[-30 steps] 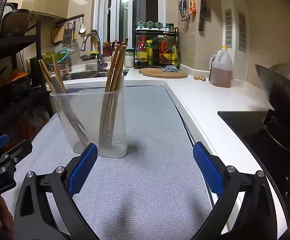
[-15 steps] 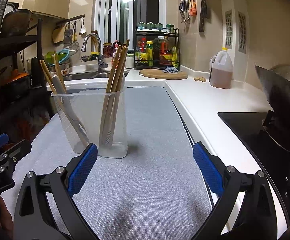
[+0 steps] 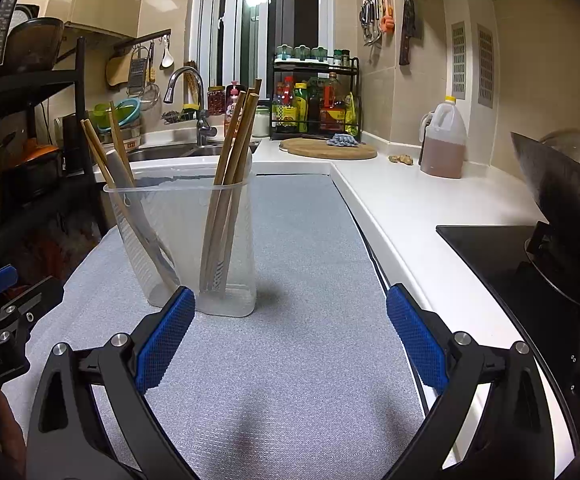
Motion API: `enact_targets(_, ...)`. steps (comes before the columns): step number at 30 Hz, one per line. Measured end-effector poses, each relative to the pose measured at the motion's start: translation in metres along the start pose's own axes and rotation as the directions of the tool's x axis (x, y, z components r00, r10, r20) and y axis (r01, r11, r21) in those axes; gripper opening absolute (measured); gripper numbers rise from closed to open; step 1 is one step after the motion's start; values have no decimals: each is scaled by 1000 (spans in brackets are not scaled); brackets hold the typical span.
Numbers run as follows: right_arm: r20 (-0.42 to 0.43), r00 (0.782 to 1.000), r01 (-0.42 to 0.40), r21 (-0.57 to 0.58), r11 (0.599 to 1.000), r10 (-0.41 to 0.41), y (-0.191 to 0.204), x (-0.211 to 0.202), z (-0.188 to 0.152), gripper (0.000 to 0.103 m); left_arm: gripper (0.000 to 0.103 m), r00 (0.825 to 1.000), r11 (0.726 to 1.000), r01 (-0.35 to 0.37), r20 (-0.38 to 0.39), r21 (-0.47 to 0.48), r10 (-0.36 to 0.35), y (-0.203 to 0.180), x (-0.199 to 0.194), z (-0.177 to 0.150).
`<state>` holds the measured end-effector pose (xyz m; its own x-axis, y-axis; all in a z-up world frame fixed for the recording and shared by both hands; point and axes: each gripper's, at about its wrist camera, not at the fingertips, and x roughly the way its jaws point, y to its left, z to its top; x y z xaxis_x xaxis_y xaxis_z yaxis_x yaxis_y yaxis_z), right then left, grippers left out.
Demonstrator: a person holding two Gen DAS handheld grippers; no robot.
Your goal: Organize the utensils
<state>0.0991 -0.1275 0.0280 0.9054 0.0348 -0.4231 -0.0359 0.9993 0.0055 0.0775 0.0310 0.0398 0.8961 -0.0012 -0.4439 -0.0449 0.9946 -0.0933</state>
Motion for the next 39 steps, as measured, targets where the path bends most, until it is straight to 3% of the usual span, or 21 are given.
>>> enact_targets(39, 4, 1000, 0, -2, 1000, 0, 3, 0, 1, 95, 95, 1000, 1000, -3, -5, 7, 3, 1, 1, -1)
